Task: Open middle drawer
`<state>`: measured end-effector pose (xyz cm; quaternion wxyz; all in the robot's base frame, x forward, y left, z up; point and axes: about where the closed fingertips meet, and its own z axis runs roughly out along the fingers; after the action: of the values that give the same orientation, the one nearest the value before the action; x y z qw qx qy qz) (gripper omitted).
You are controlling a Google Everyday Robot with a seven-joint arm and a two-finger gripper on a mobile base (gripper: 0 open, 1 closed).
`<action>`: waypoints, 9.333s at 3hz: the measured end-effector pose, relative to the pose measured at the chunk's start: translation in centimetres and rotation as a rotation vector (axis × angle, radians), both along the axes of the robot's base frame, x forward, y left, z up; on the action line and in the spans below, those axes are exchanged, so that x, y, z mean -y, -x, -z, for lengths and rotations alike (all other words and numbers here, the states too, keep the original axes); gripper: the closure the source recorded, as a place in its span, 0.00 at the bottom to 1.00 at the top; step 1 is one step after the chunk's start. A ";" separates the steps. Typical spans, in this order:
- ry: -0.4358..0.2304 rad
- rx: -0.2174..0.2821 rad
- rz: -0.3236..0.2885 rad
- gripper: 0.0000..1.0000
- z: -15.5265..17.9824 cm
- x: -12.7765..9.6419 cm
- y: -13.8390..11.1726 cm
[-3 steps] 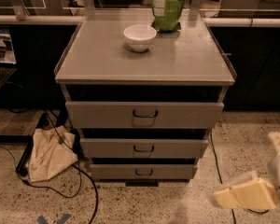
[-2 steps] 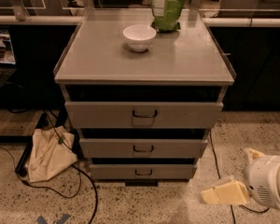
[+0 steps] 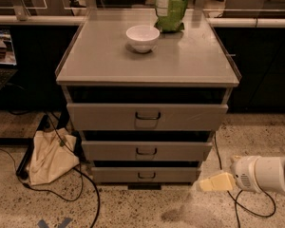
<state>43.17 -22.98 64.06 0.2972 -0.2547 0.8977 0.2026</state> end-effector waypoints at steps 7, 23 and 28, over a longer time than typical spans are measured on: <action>-0.257 0.157 0.252 1.00 12.7 -5.3 -12.7; -0.231 -0.031 0.284 1.00 22.0 -6.4 -17.8; -0.307 -0.085 0.260 1.00 25.1 -8.2 -12.7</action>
Offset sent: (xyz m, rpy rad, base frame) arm 0.0004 0.0013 -0.0154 0.0206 0.0239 -0.0009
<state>55.85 -14.82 39.00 0.3179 -0.0797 0.8933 0.3077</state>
